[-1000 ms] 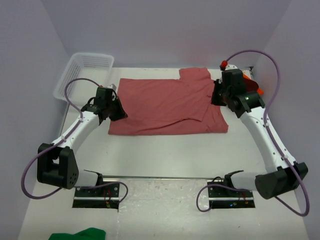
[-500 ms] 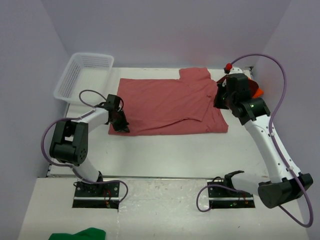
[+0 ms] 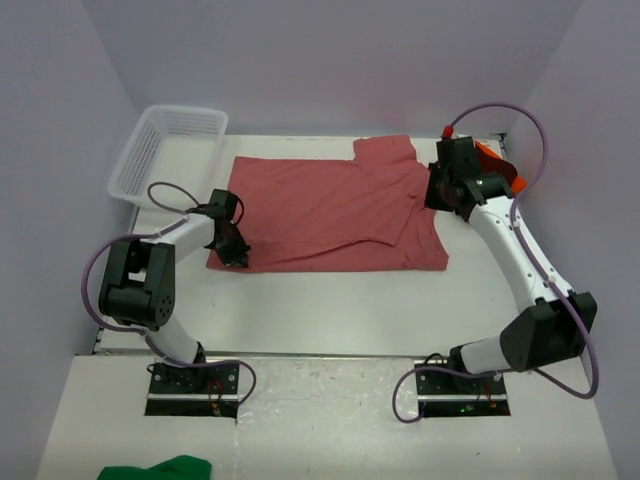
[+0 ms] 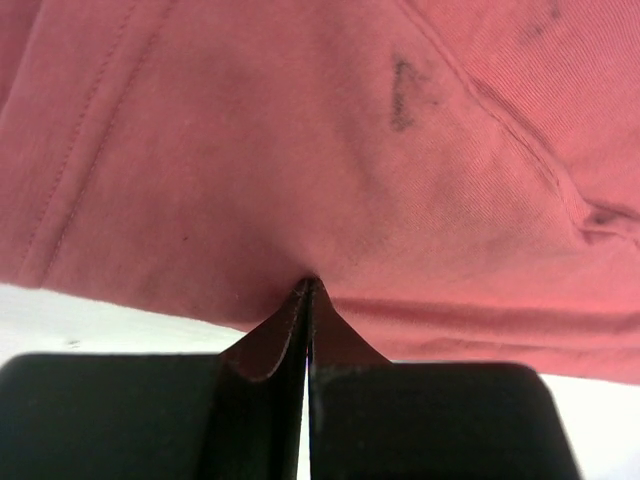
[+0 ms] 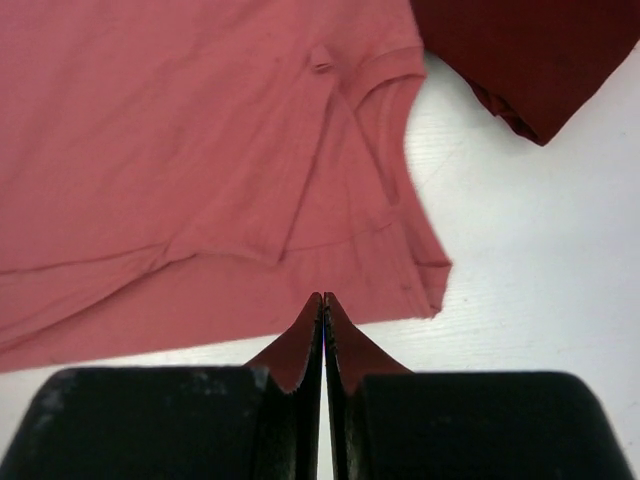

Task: Fold and stack the t-shirts
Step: Fold the flattened tshirt in 1/3 of the way

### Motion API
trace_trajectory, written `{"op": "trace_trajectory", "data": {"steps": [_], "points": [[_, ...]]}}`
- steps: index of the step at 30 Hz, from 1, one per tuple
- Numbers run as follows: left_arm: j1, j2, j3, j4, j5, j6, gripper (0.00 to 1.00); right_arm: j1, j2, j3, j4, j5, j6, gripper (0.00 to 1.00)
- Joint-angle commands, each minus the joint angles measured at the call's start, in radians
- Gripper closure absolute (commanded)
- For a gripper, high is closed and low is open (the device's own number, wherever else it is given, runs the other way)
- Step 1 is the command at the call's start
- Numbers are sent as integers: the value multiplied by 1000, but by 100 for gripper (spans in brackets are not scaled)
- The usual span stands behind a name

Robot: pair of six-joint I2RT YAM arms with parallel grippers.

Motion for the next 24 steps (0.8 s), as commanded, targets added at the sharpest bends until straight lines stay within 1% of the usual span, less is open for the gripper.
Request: {"op": "trace_trajectory", "data": {"steps": [1,4,6,7,13,19,20,24], "points": [[81,-10,-85,-119,-187,-7,100,-57,77,74,21,37,12,100],[89,-43,-80,-105,-150,29,100,-128,192,138,25,10,-7,100],[85,-56,-70,-111,-137,34,100,-152,264,181,22,-6,-31,100],[85,-59,-68,-114,-134,34,100,-162,336,231,16,-13,-37,100],[69,-105,-54,-126,-121,33,100,-189,591,422,-35,-113,-90,100],[48,-134,-19,-134,-90,34,100,-196,740,520,-47,-112,-108,100],[45,-137,-10,-134,-85,36,100,-200,783,537,-55,-130,-110,100],[34,-154,6,-134,-61,37,100,-211,848,597,-84,-112,-117,100]]}}
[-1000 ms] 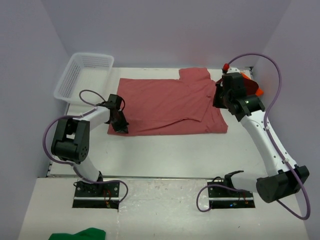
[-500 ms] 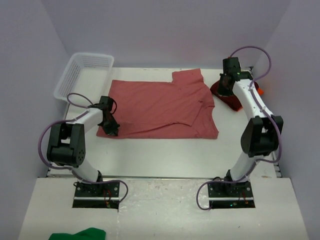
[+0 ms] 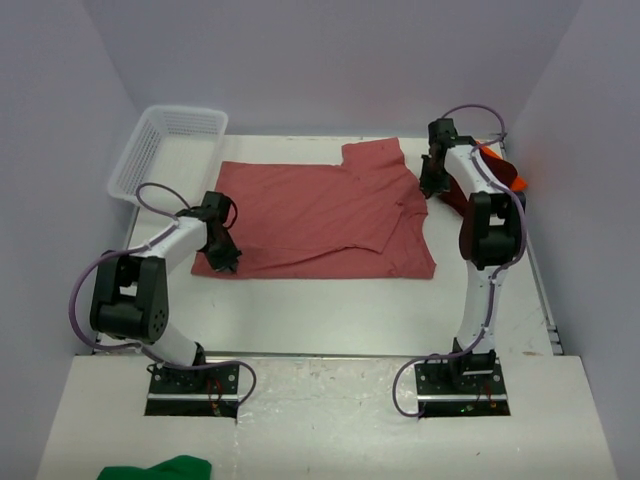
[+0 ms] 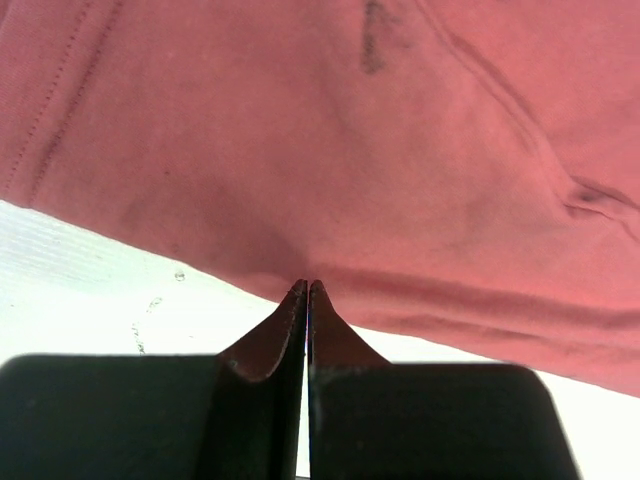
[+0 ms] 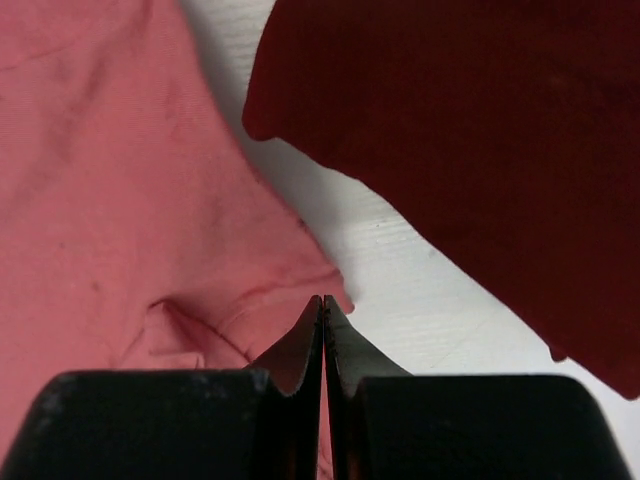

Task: Fold and stack the t-shirts
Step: Fold the flattened tshirt in 1/3 of the way

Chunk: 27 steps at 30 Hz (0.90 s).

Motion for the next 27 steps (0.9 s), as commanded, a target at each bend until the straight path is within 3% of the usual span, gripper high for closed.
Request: {"op": "trace_trajectory", "data": {"steps": [1,8,17,27], "points": [[-10,-47,45,-13,18,16,100,-14,24,70,-43,5,-24,100],[-16,-77,34,34,67,24,100,-44,116,137,-104,23,-44,100],[-18,-152,-7,175,287,85,97,-51,286,415,-204,45,-101,100],[-18,-227,-10,229,350,128,87,-51,316,437,-89,97,-96,100]]}}
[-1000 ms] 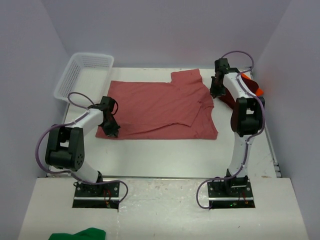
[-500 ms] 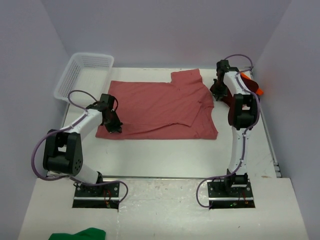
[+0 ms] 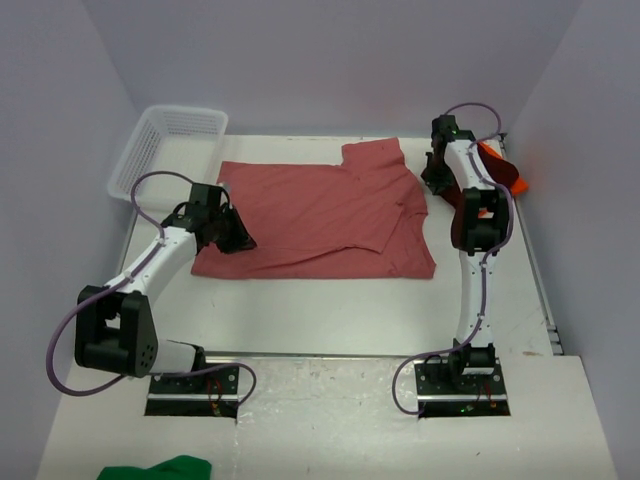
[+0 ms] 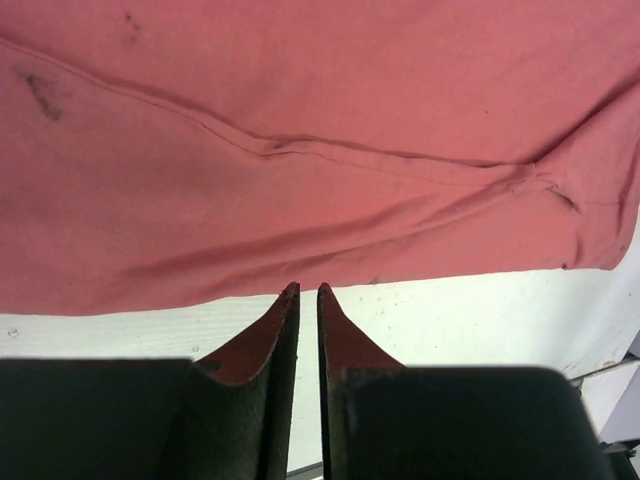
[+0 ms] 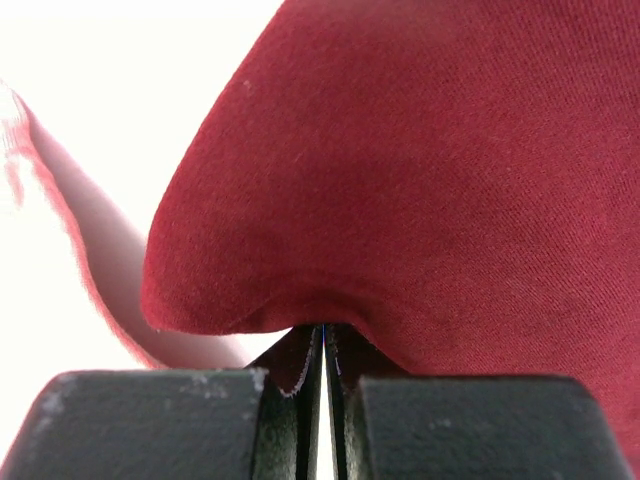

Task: Fold and stack the t-shirts
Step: Fold the flattened tshirt in 1/3 of the way

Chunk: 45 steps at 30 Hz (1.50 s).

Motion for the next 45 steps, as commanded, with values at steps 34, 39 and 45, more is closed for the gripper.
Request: {"op": "trace_trajectory", "data": {"steps": [34,39,45], "points": [[-7,-123,-50,48,126,71,87,-14,-310,-74,324,107,-19,88],[-7,-214,-84,42,148,53,86,-29,-548,-381,279,202,-13,100],[-7,-264,-96,23,164,53,86,-58,-660,-637,258,219,38,100]]}}
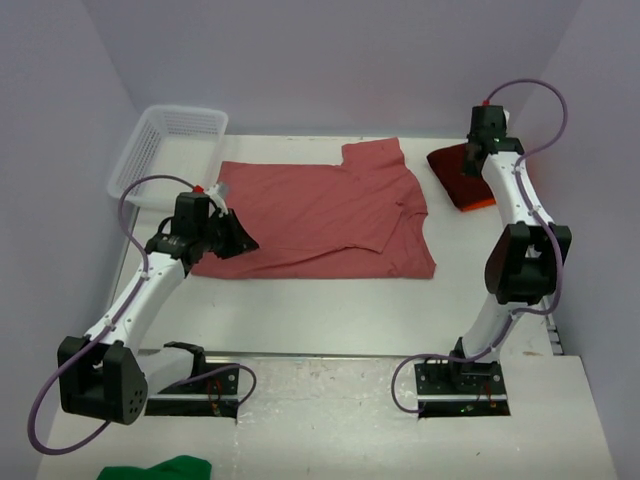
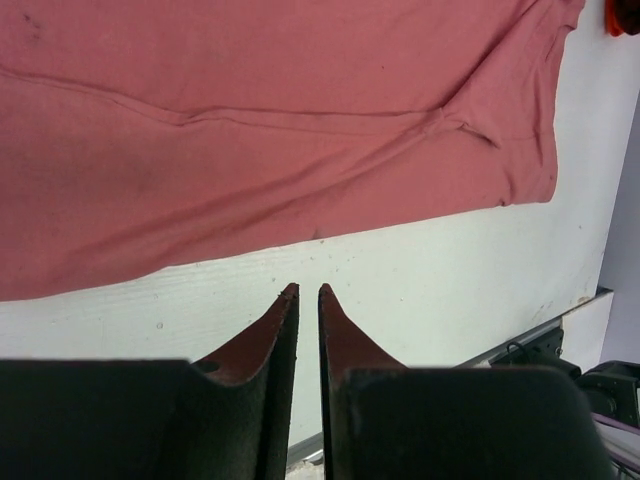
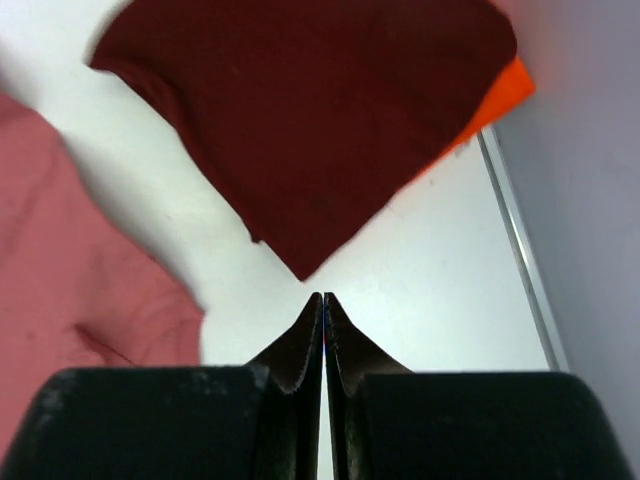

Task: Fold and stack the t-shirts
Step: Fold the flattened tshirt in 1/3 of the way

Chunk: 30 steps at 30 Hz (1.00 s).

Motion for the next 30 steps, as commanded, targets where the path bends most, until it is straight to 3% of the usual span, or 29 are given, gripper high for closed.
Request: {"op": "trace_trajectory", "data": {"steps": [1,12,30], "points": [[-6,-32,-12,-5,40,-4,86,-20,-11,-108,-35,23,47,100],[-6,-7,-10,-20,52,17,86,-52,86,-168,-37,30,67,100],[-6,86,10,18,69,22,85,-89,327,93,-126,15,45,100]]}}
